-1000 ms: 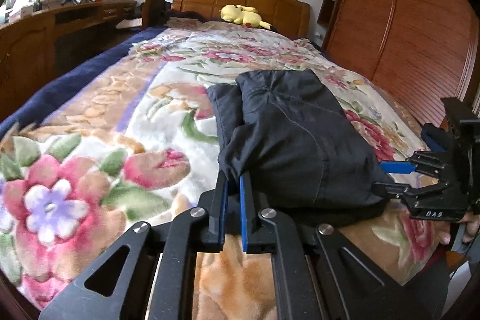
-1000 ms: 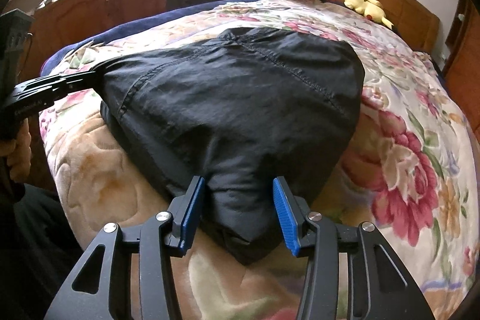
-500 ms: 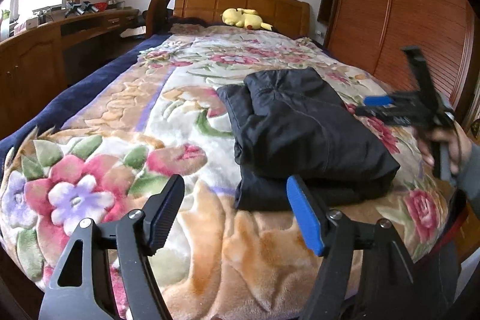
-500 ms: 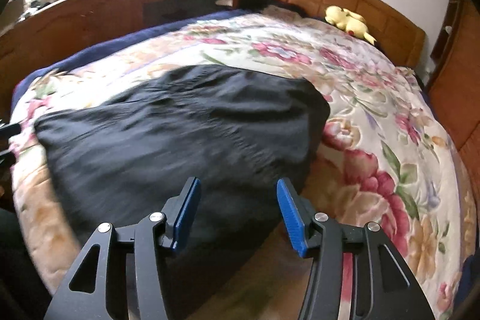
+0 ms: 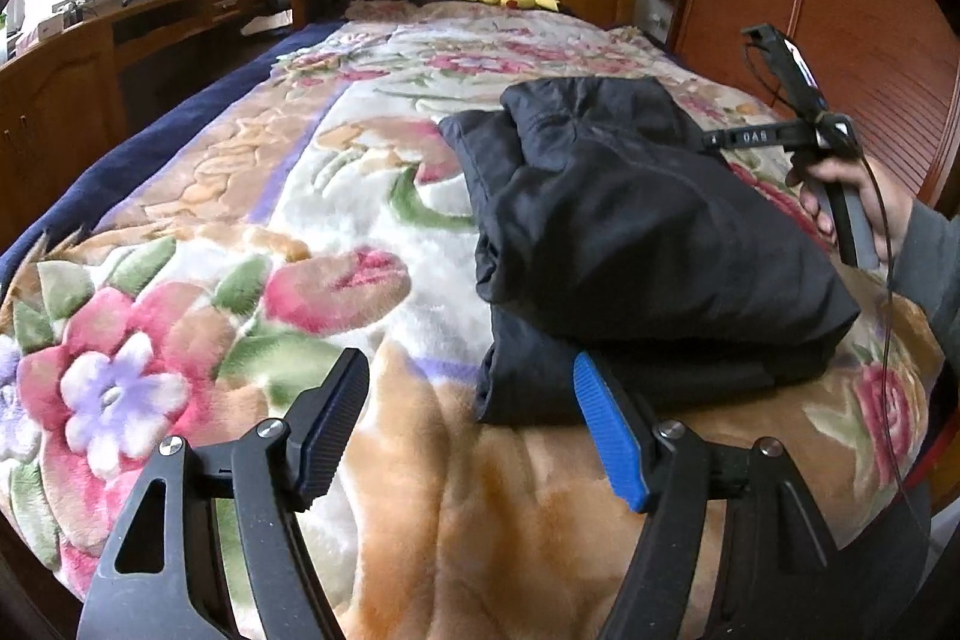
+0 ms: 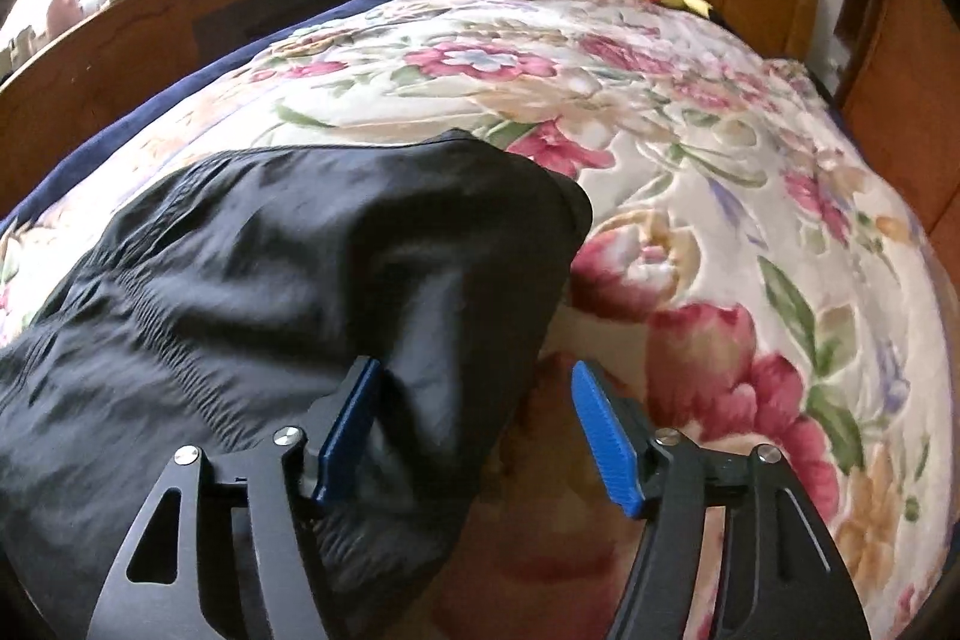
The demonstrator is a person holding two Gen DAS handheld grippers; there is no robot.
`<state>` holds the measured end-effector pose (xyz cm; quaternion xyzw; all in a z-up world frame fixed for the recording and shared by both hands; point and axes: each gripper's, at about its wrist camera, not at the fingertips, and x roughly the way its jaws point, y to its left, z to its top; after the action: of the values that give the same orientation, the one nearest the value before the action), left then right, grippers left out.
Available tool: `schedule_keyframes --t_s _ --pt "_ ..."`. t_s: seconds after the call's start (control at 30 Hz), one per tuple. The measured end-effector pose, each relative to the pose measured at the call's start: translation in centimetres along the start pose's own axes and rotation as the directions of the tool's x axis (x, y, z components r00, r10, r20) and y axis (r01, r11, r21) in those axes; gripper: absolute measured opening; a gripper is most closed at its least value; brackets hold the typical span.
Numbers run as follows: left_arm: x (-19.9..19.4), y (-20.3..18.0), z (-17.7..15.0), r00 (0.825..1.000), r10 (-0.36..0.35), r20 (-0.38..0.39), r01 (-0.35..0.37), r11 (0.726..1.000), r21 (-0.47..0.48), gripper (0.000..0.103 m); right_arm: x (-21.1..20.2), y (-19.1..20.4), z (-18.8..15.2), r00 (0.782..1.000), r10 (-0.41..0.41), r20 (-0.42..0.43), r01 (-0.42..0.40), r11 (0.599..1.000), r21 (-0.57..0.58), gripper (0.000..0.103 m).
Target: Fold large clothes
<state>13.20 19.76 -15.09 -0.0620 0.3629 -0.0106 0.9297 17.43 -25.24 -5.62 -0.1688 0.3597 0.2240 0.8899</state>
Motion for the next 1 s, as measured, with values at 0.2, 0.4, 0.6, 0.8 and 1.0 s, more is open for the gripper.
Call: schedule_keyframes --t_s 0.2,0.4,0.6,0.8,1.0 --pt "1.0 0.0 -0.2 1.000 0.002 -0.027 -0.002 1.000 -0.004 0.072 2.4 -1.0 0.9 0.999 0.045 0.002 -0.045 0.999 0.007 0.089" --pt "1.7 0.0 -0.5 0.999 -0.007 -0.045 0.007 1.000 -0.005 0.072 4.4 -2.2 0.9 0.997 0.080 0.002 -0.080 0.996 0.041 0.097" --pt "1.6 0.1 -0.7 0.999 -0.021 -0.045 0.020 1.000 -0.020 0.072 6.4 -2.0 0.7 0.994 0.104 -0.019 -0.103 0.993 0.049 0.100" --pt "1.6 -0.1 -0.7 0.997 -0.075 -0.030 0.074 0.997 -0.028 0.071 8.4 -2.2 0.8 0.984 0.159 -0.077 -0.153 0.985 0.080 0.100" --pt "1.7 0.1 -0.6 0.985 -0.170 -0.033 0.168 0.984 -0.062 0.035 9.4 -3.3 0.8 0.969 0.230 -0.093 -0.216 0.967 0.138 0.092"
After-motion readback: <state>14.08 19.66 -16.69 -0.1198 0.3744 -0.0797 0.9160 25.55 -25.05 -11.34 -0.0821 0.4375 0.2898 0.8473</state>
